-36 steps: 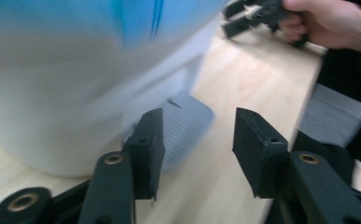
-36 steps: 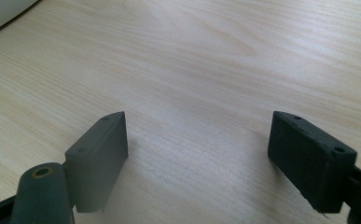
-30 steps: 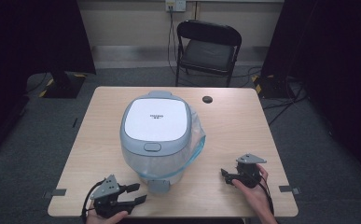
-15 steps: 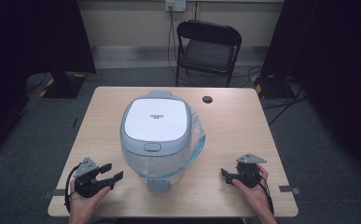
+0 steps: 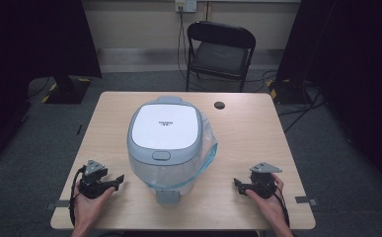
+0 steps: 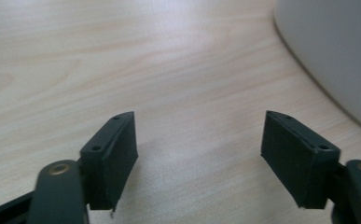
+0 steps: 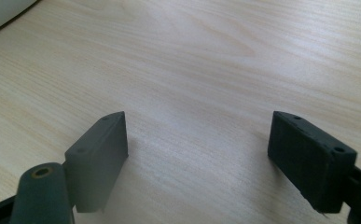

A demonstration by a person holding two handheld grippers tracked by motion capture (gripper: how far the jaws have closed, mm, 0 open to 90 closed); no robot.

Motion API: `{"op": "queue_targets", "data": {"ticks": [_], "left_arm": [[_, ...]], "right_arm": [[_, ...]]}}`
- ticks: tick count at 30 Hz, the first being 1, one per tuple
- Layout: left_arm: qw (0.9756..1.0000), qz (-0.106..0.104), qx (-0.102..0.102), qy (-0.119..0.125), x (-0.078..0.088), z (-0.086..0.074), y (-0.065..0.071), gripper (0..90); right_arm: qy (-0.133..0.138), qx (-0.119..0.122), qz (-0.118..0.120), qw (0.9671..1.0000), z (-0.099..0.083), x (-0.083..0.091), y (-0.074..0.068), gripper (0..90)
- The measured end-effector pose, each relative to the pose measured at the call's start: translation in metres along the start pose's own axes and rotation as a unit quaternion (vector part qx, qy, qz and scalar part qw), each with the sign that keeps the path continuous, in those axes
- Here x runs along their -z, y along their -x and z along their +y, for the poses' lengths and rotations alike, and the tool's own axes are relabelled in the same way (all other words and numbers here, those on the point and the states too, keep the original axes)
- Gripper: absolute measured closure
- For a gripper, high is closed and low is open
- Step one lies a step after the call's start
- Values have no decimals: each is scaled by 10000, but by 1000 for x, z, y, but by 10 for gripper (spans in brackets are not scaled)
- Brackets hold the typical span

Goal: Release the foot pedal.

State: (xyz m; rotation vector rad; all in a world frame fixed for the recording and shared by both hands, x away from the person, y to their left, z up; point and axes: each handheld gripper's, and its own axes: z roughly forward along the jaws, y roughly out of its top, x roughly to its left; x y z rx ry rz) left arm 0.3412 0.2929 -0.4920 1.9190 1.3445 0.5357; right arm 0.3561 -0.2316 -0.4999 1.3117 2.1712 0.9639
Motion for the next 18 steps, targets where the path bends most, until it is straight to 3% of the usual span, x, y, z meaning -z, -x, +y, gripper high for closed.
{"op": "queue_targets", "data": {"ticks": [1, 6, 7, 10, 18], "left_arm": [[9999, -64, 37, -145, -5, -2, 0, 230], [9999, 16, 22, -125, -6, -3, 1, 206], [9999, 85, -121, -61, -7, -6, 3, 203], [9994, 180, -281, -96, -9, -6, 5, 169], [9994, 187, -259, -112, -10, -5, 5, 153]], "right_arm": [[0, 2, 0, 10000, 0, 0, 0, 192], [0, 2, 0, 10000, 0, 0, 0, 191], [-1, 2, -2, 10000, 0, 0, 0, 192], [-6, 3, 3, 10000, 0, 0, 0, 192], [-6, 2, 3, 10000, 0, 0, 0, 192]]}}
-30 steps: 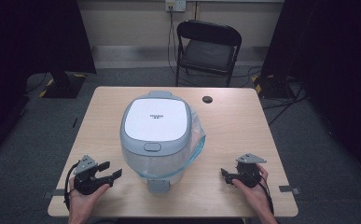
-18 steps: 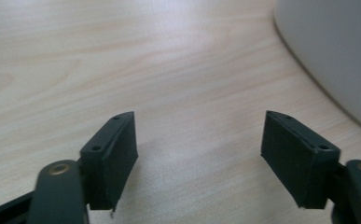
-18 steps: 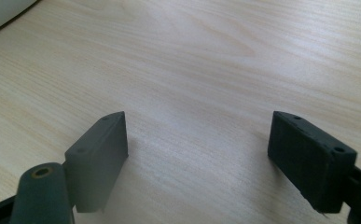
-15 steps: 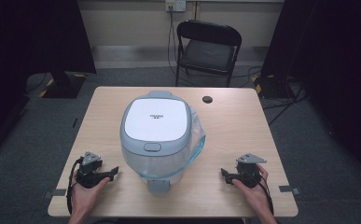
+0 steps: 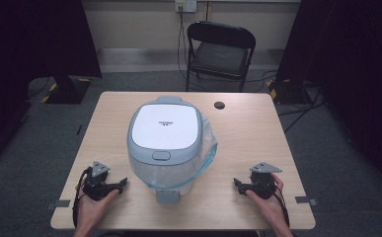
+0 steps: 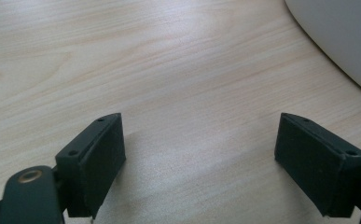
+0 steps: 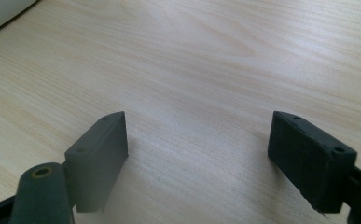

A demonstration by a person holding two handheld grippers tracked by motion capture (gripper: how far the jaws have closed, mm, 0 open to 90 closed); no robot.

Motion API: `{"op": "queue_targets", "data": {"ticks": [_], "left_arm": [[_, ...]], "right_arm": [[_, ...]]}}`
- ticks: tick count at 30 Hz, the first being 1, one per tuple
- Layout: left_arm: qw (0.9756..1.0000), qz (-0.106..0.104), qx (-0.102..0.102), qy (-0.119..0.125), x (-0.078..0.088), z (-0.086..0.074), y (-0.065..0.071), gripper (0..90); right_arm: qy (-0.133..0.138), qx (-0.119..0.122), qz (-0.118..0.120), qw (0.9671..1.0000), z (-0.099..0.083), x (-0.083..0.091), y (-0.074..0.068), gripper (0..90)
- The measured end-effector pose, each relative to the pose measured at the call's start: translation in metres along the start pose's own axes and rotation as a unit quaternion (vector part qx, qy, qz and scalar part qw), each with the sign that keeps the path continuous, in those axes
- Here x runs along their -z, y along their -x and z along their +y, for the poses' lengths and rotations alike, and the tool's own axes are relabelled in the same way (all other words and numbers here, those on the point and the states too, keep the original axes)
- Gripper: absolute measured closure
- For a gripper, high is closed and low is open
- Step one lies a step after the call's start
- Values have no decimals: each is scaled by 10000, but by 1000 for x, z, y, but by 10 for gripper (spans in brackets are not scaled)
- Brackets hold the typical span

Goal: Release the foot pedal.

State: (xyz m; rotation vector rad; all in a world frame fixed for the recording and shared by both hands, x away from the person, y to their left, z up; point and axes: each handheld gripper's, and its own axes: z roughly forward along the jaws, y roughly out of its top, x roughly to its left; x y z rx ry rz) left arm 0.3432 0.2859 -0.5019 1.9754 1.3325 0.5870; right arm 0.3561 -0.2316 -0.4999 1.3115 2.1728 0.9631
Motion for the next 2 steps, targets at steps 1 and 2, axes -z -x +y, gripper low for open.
{"op": "queue_targets", "data": {"ticks": [1, 2], "left_arm": [[10000, -21, 20, -1, 0, 0, 0, 151], [10000, -18, 5, -23, 0, 0, 0, 151]], "right_arm": [[-1, 3, 0, 10000, 0, 0, 0, 192], [-1, 3, 0, 10000, 0, 0, 0, 192]]}}
